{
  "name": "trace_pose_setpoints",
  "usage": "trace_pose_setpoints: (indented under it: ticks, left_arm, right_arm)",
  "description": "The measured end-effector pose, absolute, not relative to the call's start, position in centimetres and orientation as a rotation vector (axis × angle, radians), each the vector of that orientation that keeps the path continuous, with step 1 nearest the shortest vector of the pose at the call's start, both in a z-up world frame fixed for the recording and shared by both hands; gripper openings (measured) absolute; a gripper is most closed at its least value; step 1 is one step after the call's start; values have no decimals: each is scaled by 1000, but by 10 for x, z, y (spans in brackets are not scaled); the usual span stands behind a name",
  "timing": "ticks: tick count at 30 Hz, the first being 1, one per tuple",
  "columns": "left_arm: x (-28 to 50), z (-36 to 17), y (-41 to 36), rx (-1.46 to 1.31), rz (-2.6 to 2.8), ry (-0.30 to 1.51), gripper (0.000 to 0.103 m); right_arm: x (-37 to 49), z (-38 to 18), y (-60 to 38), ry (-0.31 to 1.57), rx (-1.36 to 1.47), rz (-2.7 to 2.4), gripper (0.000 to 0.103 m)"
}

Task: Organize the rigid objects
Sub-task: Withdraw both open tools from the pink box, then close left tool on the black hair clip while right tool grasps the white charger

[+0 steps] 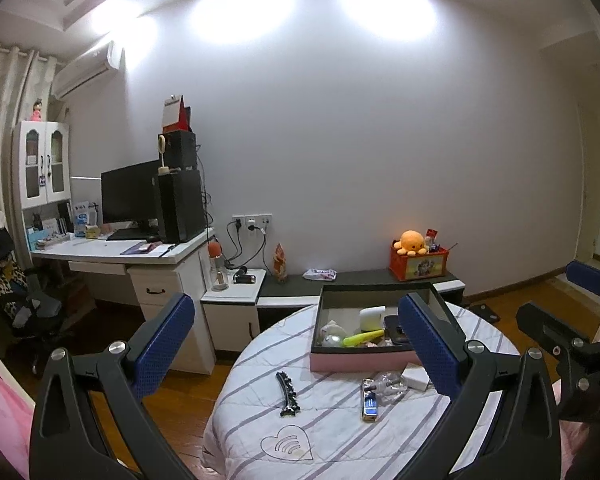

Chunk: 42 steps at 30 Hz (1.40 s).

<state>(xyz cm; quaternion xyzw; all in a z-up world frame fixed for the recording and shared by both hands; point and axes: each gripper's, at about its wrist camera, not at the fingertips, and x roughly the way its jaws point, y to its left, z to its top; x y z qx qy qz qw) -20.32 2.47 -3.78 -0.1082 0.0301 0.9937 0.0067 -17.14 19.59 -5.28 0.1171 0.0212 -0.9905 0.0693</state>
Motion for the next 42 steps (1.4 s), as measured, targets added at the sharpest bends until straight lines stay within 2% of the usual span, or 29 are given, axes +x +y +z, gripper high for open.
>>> trace_pose_setpoints:
  ticks: [14, 22, 31, 32, 36, 40, 42]
  left_arm:
    - [-252, -93, 3, -626, 3104, 129, 103]
    - [-303, -160, -21, -903, 3030, 27, 103]
    - [-362, -219, -7, -1102, 2913, 75, 102]
    - [-368, -224, -6, -1125, 2905, 81, 99]
    - [-392, -249, -3, -1253, 2844, 90, 70]
    - [-403, -259, 0, -1272, 2810, 112, 58]
    - [-406, -257, 1, -1253, 2803, 102, 31]
  right_arm:
    - [-207, -93, 213, 5, 540, -2964, 103]
    - [-242, -127, 217, -20, 681, -2937, 103]
    - [-290, -178, 221, -47, 897, -2899, 103]
    - [-295, -182, 222, -51, 916, -2895, 103]
    - [-314, -202, 226, -61, 998, -2882, 103]
    - [-331, -220, 232, -63, 1081, -2867, 103]
    - [-339, -228, 235, -66, 1119, -2855, 103]
